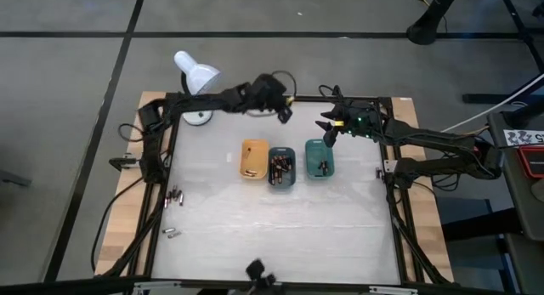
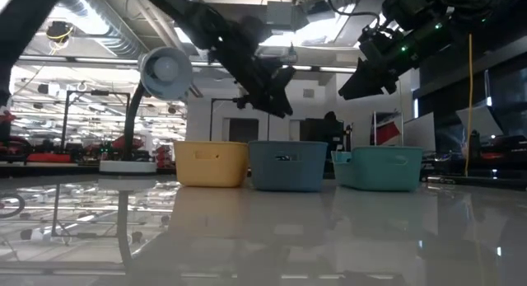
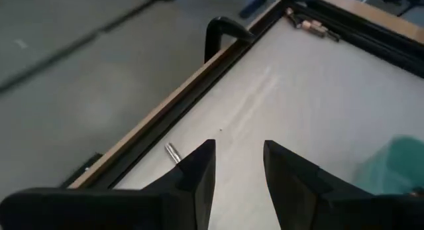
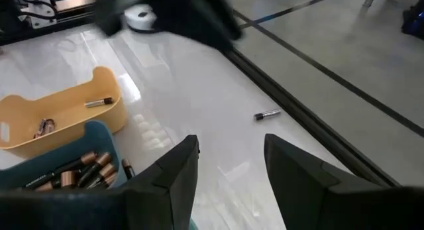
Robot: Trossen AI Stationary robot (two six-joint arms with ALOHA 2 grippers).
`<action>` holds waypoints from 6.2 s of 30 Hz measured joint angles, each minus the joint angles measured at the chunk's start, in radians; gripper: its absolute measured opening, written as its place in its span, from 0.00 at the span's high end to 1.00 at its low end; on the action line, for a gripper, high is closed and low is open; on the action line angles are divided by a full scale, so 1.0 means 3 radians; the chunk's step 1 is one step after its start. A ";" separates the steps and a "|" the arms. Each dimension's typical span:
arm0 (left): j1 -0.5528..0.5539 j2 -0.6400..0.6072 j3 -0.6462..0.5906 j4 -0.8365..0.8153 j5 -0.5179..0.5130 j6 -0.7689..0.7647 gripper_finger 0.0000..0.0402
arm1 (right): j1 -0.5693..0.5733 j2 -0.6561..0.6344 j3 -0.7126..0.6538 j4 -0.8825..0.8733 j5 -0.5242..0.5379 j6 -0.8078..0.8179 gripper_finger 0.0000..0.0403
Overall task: Sort batteries
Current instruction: Put the silver battery into the yellow bin
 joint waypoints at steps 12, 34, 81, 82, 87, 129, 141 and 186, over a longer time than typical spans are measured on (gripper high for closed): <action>0.0322 0.1632 0.2174 -0.1704 0.0251 -0.0316 0.71 | 0.0000 0.0000 0.0000 0.0036 0.0027 -0.0131 0.57; 0.0485 0.1841 0.2356 -0.1820 0.0465 -0.0367 0.71 | 0.0000 0.0000 0.0001 -0.0010 0.0027 -0.0162 0.57; 0.0475 0.2135 0.2795 -0.2122 0.0669 0.0703 0.76 | 0.0000 0.0000 0.0003 0.0074 -0.0002 -0.0083 0.57; 0.0475 0.2139 0.2795 -0.2117 0.0668 0.0698 0.76 | 0.0000 0.0000 0.0003 0.0074 -0.0002 -0.0080 0.57; 0.0475 0.2181 0.2822 -0.2190 0.0663 0.0842 0.77 | 0.0000 0.0000 0.0003 0.0076 -0.0004 -0.0080 0.57; 0.0393 0.2115 0.2934 -0.2622 0.0489 0.1565 0.89 | 0.0000 0.0000 0.0003 0.0087 -0.0011 -0.0081 0.57; 0.0428 0.2114 0.2934 -0.2639 0.0435 0.1611 0.82 | -0.0001 0.0000 0.0003 0.0124 -0.0011 -0.0080 0.57; 0.0362 0.2282 0.2942 -0.2221 0.0272 0.1243 0.95 | 0.0000 -0.0001 0.0003 0.0137 -0.0003 -0.0080 0.57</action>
